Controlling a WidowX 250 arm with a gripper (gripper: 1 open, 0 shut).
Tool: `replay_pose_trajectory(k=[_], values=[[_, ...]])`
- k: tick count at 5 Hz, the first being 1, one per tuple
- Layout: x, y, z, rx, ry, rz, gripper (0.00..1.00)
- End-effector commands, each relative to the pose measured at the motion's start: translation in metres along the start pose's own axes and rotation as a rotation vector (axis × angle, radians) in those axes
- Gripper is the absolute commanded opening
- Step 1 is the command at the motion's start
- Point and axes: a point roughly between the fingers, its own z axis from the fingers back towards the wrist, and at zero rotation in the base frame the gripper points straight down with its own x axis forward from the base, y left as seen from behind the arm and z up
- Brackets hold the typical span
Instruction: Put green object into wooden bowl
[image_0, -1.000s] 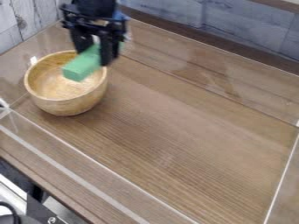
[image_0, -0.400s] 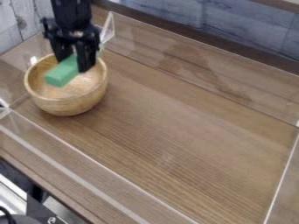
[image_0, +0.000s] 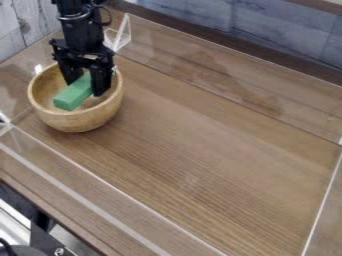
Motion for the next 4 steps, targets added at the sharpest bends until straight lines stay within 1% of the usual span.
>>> replay_pose_trajectory(k=[1,2,3,4], values=[[0.0061,0.006,0.0187,0.008,-0.062,0.043,1.0],[0.0088,0.0067,0.0111,0.003,-0.06,0.023,1.0],[0.0104,0.0042,0.0088,-0.001,-0.065,-0.001,1.0],[0.0143,-0.0024,0.0098,-0.005,-0.077,0.059,1.0]])
